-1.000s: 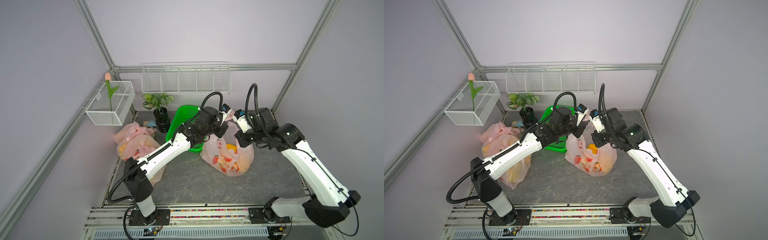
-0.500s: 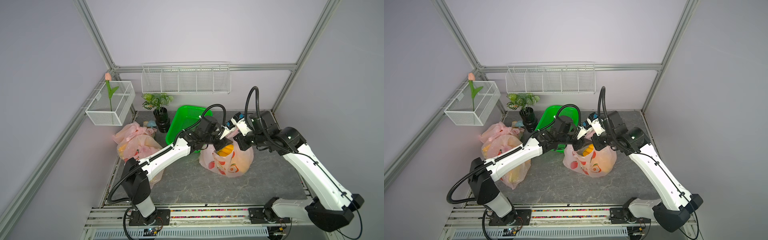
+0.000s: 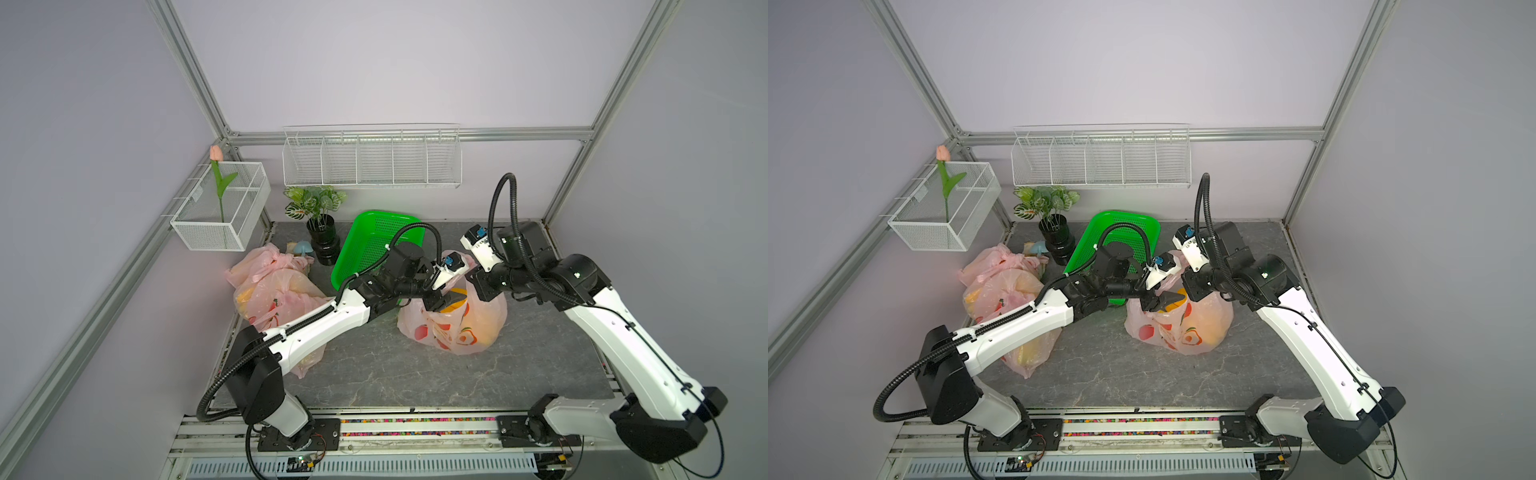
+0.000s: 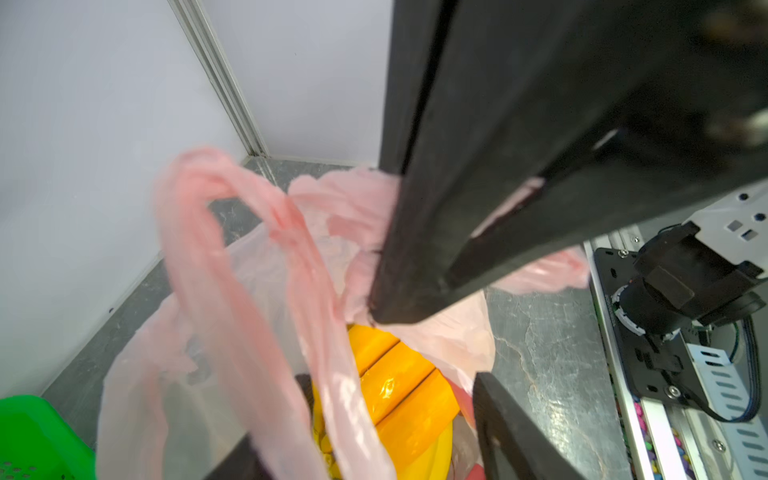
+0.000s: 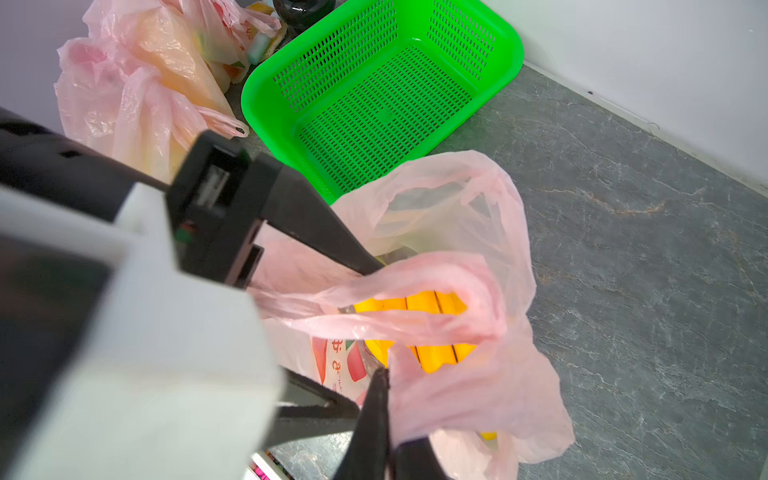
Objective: Place the banana into a plastic bag & tie a knot
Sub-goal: Cross the plastic bag at the center of the board.
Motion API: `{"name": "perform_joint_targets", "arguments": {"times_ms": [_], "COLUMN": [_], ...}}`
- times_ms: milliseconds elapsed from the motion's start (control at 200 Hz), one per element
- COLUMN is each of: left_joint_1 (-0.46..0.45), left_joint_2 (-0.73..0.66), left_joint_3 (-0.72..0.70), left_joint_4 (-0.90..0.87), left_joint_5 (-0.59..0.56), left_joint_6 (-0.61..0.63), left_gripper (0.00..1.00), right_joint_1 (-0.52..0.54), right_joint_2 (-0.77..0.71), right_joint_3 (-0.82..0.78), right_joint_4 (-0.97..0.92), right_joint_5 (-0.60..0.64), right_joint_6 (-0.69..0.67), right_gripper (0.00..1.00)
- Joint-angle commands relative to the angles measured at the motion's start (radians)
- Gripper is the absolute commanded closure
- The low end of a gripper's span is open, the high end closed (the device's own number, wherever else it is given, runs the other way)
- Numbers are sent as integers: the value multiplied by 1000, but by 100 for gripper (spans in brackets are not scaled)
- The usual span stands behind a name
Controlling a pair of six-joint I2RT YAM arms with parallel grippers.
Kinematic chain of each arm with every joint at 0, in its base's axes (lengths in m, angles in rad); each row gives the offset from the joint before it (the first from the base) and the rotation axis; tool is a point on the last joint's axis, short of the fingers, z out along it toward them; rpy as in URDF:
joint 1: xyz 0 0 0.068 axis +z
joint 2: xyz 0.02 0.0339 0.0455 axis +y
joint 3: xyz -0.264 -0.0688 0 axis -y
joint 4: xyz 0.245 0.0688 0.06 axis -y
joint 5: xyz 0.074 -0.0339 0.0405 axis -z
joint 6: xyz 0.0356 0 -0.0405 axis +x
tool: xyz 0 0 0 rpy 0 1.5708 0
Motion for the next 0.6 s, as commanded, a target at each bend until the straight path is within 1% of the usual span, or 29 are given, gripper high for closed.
{"name": "perform_joint_targets", "arguments": {"times_ms": [0, 50, 155, 220, 380, 435, 500, 600], "left_joint_1": [2, 2, 2, 2, 2, 1, 2, 3], "left_joint_2": [-22, -5, 46, 65, 107, 117, 128, 143], "left_joint_3": [-49, -36, 20, 35, 65, 75, 86, 98], "left_joint_4": [169, 185, 156, 152, 178, 189, 196, 206], "left_joint_5": [42, 37, 14, 15, 71, 82, 86, 84], "left_joint_6": [-22, -35, -34, -26, -38, -48, -62, -82], "left_gripper": [33, 33, 33, 33, 33, 35, 43, 66], "right_joint_1": [19, 30, 39, 39, 39, 40, 40, 39], "right_joint_2": [13, 7, -6, -9, -8, -10, -15, -36], "right_joint_3": [-4, -14, -35, -36, -40, -46, -56, -75], "right_joint_4": [-2, 8, 23, 16, 11, 14, 21, 43], "right_joint_5": [-37, -59, -100, -100, -134, -137, -126, -125], "right_joint_6": [-27, -27, -23, -22, -17, -12, -3, 12], "right_gripper": [93, 93, 93, 93, 93, 93, 93, 89]}}
